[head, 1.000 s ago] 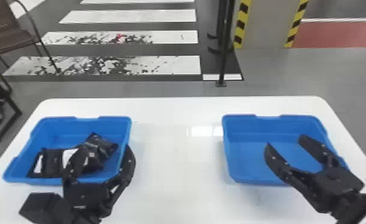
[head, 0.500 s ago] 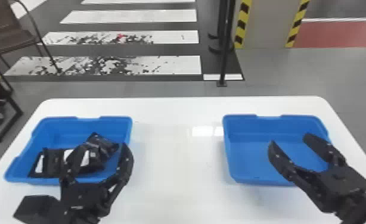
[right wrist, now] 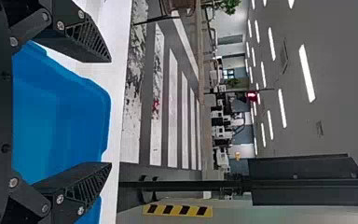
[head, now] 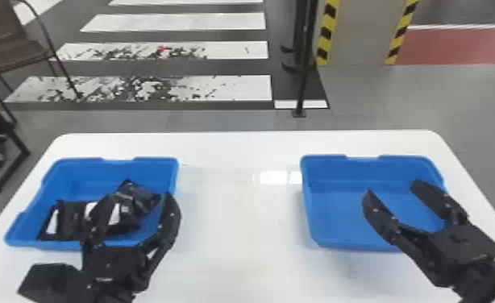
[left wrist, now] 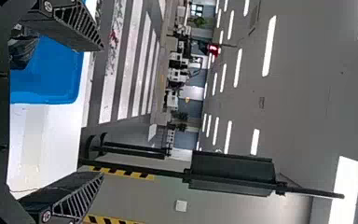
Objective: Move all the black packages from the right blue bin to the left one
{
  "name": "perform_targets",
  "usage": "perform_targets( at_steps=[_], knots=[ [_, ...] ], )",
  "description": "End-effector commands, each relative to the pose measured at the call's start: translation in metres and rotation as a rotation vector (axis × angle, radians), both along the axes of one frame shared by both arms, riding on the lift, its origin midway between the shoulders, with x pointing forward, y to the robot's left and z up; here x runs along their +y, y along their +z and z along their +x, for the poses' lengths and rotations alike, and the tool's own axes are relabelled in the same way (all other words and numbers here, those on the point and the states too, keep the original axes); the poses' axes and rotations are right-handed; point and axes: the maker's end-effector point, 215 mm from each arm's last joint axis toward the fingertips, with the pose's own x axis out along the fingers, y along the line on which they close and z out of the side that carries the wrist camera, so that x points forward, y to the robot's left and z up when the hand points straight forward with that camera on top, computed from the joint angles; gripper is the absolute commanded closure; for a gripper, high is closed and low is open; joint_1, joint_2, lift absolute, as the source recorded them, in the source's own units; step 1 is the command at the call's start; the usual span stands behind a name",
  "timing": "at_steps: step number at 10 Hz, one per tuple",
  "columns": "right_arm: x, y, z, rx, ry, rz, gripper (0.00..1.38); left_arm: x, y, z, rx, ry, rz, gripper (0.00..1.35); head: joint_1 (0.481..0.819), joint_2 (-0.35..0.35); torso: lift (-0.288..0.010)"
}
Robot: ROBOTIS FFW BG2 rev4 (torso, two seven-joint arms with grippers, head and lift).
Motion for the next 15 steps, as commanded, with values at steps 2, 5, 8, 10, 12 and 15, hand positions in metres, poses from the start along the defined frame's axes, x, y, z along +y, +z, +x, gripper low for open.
perform_targets(
  at_steps=[2,5,8,10,12,15],
  knots=[
    [-0.0009,0.0022,0.0006,-0.013,-0.003,-0.001,0.26,-0.0058,0.0008,0.0006,-0.002,-0.012,0.000,0.10,0.695,0.034,-0.154],
    [-0.0019,0.0022,-0.0009,-0.006,-0.015,0.011,0.26,-0.0053,0.0033,-0.0006,-0.011,-0.010,-0.004,0.09,0.695,0.026,-0.154],
    [-0.0027,0.0027,-0.0019,-0.006,-0.020,0.011,0.26,-0.0019,0.0049,-0.0007,-0.016,-0.003,-0.005,0.09,0.695,0.028,-0.154],
    [-0.0024,0.0019,-0.0027,-0.003,-0.020,0.015,0.26,-0.0019,0.0036,-0.0023,-0.014,-0.003,-0.005,0.09,0.695,0.030,-0.154],
    [-0.0030,0.0028,-0.0043,-0.003,-0.026,0.016,0.26,-0.0031,0.0049,-0.0022,-0.016,-0.006,-0.004,0.09,0.695,0.030,-0.154],
    [-0.0041,0.0043,-0.0046,-0.006,-0.028,0.011,0.26,-0.0019,0.0078,-0.0023,-0.024,-0.004,-0.003,0.10,0.695,0.027,-0.154]
  ],
)
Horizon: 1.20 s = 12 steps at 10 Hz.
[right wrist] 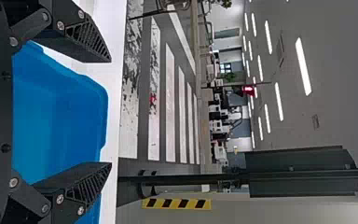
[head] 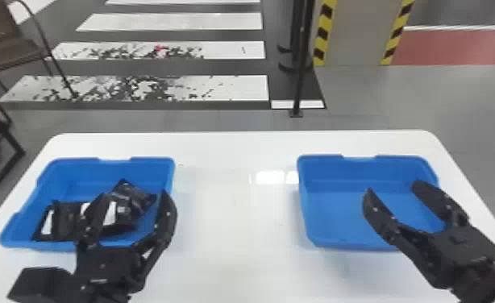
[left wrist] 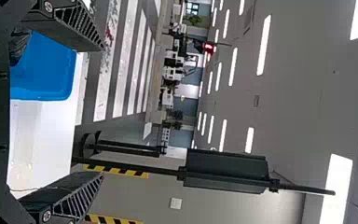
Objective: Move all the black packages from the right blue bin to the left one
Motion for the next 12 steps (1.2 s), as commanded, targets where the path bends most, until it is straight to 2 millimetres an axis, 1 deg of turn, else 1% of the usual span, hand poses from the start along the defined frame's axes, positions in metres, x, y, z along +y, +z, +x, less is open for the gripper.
perform_targets(
  at_steps=[1,6,12],
  knots=[
    [-0.001,0.002,-0.001,-0.004,-0.003,-0.001,0.26,0.000,0.000,0.000,-0.001,0.000,0.000,0.10,0.695,0.028,-0.154],
    [-0.001,0.005,0.000,-0.016,-0.006,0.002,0.26,-0.005,0.001,0.001,-0.003,-0.010,-0.002,0.10,0.695,0.022,-0.154],
    [-0.002,0.004,0.001,-0.016,-0.010,-0.005,0.26,-0.010,0.005,0.004,-0.012,-0.022,-0.001,0.09,0.695,0.013,-0.154]
  ],
)
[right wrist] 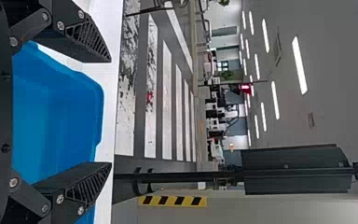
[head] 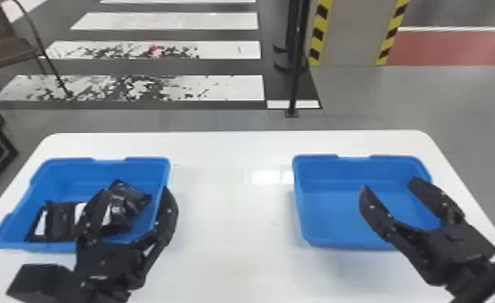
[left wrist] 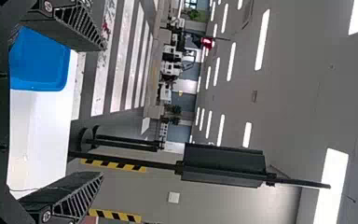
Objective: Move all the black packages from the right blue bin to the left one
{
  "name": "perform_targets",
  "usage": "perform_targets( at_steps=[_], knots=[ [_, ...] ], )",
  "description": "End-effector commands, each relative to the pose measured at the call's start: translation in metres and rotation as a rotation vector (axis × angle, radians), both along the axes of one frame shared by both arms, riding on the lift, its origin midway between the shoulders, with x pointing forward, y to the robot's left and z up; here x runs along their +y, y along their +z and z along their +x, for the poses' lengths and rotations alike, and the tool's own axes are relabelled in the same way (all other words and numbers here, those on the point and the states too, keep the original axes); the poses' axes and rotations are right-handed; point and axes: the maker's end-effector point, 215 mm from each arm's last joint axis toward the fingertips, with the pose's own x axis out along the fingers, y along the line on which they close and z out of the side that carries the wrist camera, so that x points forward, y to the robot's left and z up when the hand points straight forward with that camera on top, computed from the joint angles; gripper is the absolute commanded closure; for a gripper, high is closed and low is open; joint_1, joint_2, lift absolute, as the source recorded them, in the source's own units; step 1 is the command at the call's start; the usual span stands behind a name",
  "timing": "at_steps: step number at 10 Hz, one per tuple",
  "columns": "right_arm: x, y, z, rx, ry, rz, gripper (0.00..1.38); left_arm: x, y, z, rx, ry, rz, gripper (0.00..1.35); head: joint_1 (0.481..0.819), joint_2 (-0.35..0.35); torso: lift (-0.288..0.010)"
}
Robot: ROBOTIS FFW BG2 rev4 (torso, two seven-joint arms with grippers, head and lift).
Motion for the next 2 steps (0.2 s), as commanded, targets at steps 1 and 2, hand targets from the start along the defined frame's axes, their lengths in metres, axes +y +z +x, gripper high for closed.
perform_targets(
  at_steps=[1,2],
  knots=[
    [0.0000,0.0000,0.0000,0.000,0.000,0.000,0.26,-0.0010,-0.0001,-0.0001,0.000,-0.003,0.000,0.09,0.695,0.011,-0.154],
    [0.0000,0.0000,0.0000,0.000,0.000,0.000,0.26,-0.0010,-0.0001,-0.0001,0.000,-0.003,0.000,0.09,0.695,0.011,-0.154]
  ],
)
